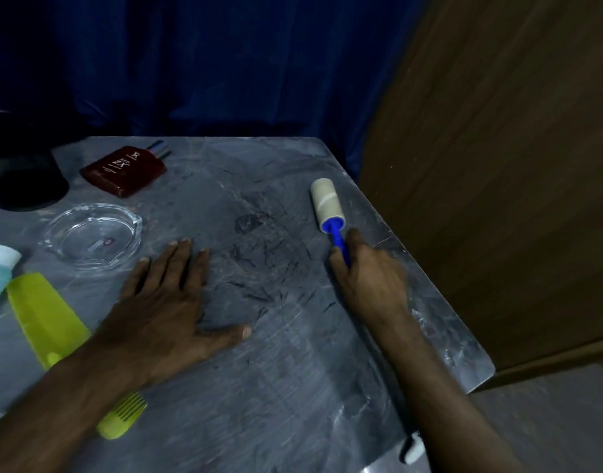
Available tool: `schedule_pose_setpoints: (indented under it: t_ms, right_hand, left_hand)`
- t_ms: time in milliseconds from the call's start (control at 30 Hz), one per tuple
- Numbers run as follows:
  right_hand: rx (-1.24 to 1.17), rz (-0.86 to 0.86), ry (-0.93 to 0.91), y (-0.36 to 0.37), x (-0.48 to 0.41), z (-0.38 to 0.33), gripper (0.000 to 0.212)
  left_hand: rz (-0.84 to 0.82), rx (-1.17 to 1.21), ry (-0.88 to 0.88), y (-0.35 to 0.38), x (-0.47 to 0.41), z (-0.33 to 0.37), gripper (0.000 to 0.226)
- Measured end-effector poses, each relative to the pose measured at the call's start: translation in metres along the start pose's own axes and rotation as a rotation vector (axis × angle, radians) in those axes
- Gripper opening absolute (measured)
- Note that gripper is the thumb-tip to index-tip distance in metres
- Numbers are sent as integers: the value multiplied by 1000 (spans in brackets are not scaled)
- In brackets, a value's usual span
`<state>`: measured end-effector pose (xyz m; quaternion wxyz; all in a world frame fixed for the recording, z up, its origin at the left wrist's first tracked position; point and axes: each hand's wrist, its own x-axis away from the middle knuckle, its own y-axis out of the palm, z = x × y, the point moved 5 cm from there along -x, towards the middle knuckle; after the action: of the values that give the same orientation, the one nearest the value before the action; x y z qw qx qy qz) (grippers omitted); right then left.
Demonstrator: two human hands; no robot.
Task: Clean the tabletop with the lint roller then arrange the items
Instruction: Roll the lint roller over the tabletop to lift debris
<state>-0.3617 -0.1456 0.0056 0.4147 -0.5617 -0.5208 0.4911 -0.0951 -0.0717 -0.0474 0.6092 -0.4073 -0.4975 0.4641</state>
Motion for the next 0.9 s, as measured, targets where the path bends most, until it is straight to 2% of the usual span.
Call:
schedule_pose_setpoints:
  t_ms: [200, 367, 567, 633, 700, 800, 900]
  right_hand:
    - [-46, -38, -115, 11, 6, -50, 46]
    - [-50, 5, -234, 21, 15, -89, 48]
    - [-80, 104, -366, 26, 31, -125, 46]
    - [-76, 176, -403, 26, 36, -132, 41]
    - [-82, 153, -418, 27, 39, -137, 39]
    - [-90, 34, -401, 27, 37, -135, 46]
    - [-84, 6, -391, 21, 35, -134, 49]
  left_hand:
    - [23, -3, 1, 1, -2, 0, 152]
    - [9, -3, -1, 0, -1, 1, 147]
    - [8, 8, -9, -3, -2, 5, 161]
    - [-1, 19, 0, -4, 0, 5, 155]
    - [-12, 13, 4, -5, 1, 5, 145]
    - [0, 33, 13, -7, 2, 5, 143]
    - [14, 63, 15, -7, 2, 4, 142]
